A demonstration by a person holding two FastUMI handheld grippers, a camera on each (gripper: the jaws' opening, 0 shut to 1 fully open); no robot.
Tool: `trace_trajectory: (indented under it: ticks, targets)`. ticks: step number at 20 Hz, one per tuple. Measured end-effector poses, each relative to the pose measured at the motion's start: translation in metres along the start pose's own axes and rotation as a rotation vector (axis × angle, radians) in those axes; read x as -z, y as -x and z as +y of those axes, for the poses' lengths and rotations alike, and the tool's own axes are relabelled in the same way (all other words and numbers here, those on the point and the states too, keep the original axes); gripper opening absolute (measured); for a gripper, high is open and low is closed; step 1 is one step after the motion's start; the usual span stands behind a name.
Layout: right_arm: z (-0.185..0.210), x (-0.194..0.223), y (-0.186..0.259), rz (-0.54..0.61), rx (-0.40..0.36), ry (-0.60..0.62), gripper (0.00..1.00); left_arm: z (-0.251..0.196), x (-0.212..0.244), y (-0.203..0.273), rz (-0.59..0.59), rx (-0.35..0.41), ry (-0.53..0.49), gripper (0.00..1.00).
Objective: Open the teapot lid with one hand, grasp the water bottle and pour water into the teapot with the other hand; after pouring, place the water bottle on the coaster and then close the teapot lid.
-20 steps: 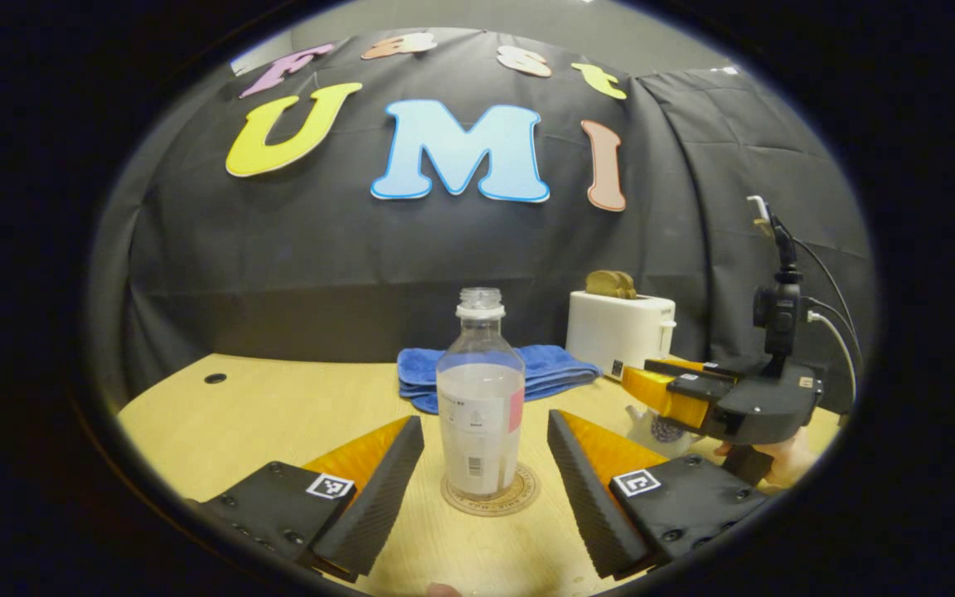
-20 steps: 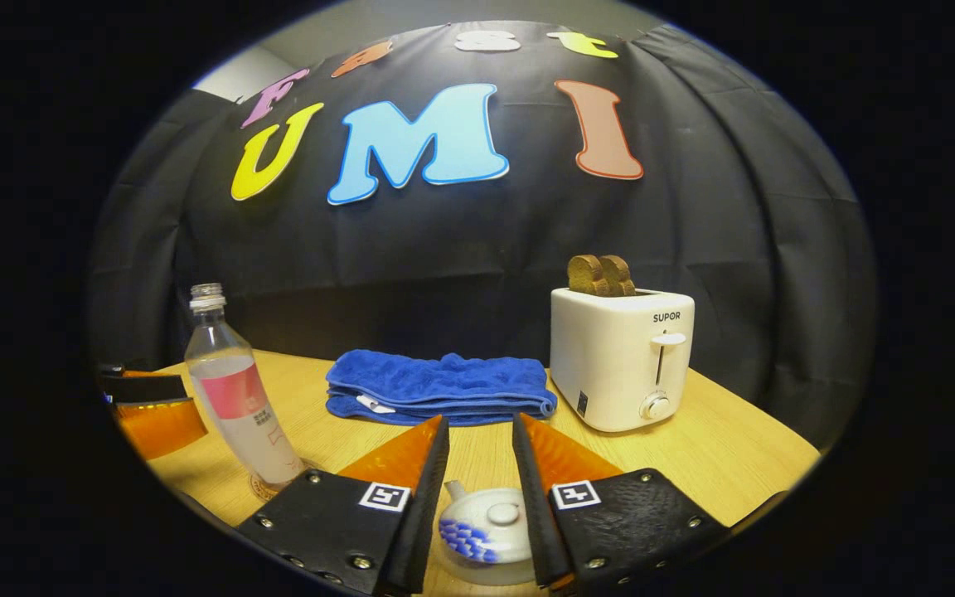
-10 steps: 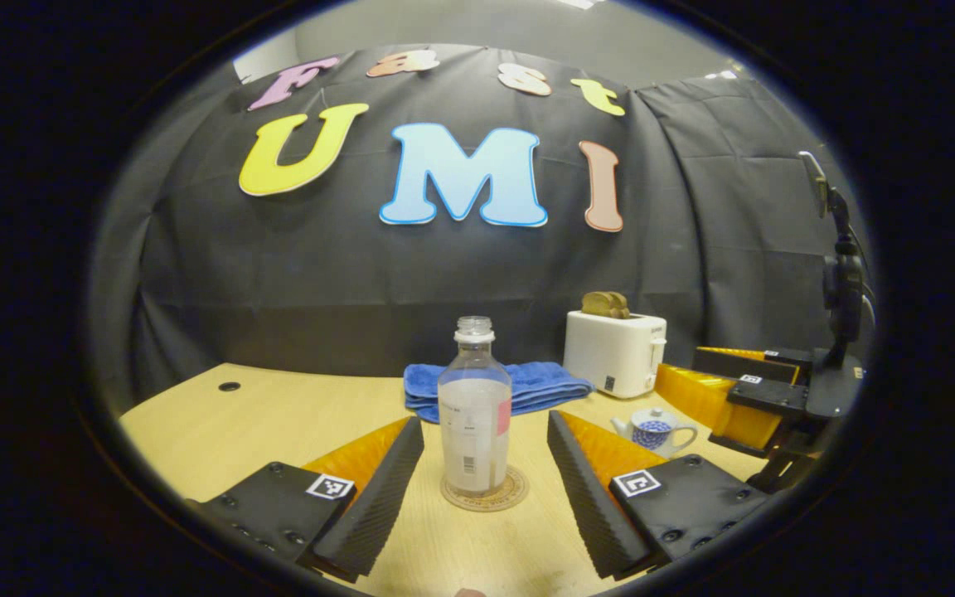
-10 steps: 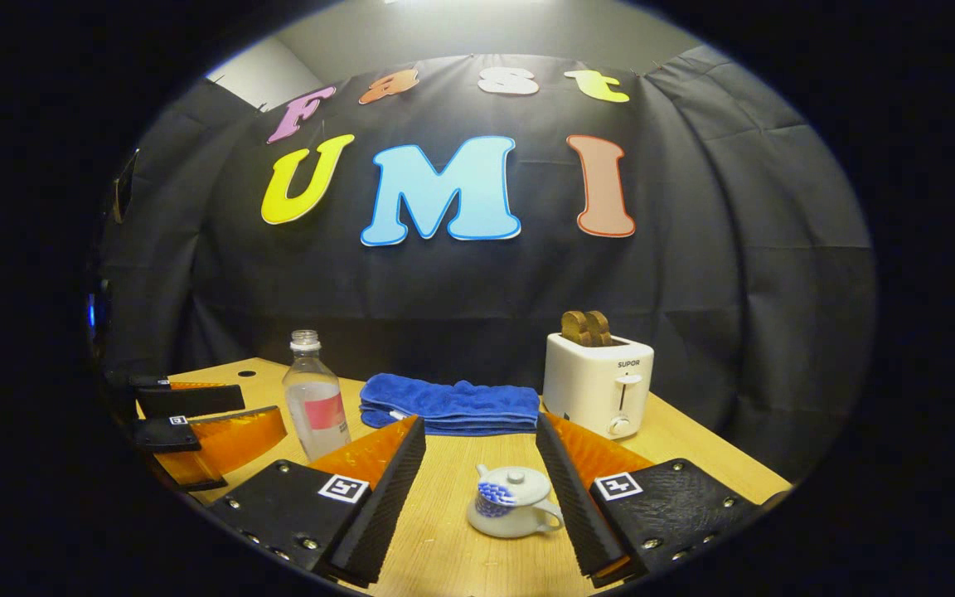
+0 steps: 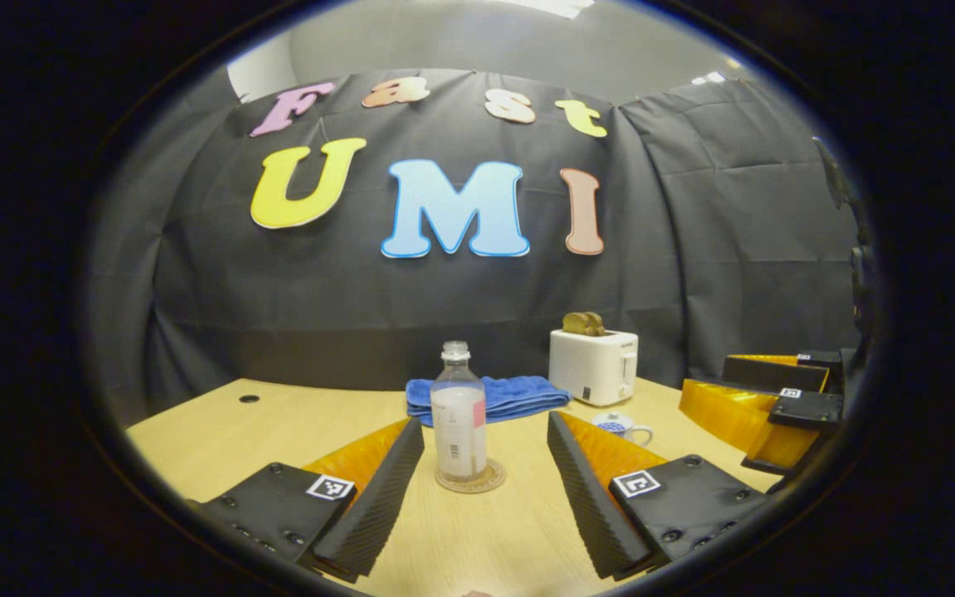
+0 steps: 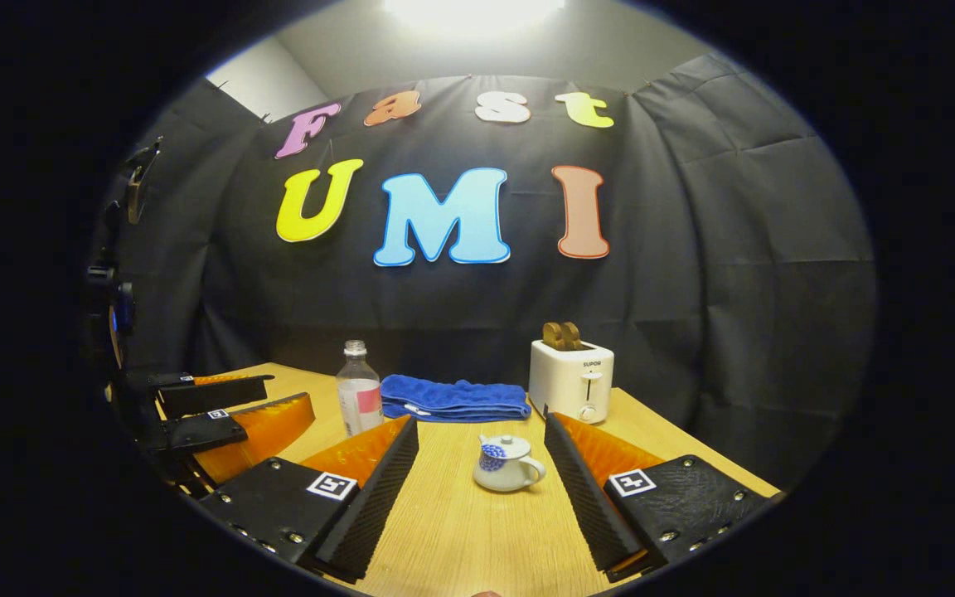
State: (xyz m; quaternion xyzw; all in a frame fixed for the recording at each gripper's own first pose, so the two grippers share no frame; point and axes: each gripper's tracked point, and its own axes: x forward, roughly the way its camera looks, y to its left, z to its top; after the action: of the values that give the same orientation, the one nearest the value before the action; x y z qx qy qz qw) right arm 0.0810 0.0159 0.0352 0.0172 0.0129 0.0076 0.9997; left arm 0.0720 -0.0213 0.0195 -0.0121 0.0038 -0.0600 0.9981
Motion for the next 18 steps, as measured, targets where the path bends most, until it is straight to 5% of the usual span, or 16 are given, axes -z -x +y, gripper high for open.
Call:
trace_trajectory:
  ticks: [7,18]
  targets:
    - [-0.013,0.003,0.042,0.002,0.068,0.031,0.95,-0.016,0.004,0.043,-0.001,0.008,0.034,1.0]
    - [-0.005,0.006,0.079,-0.045,0.061,0.052,0.95,-0.021,0.007,0.081,0.002,-0.018,0.028,1.0]
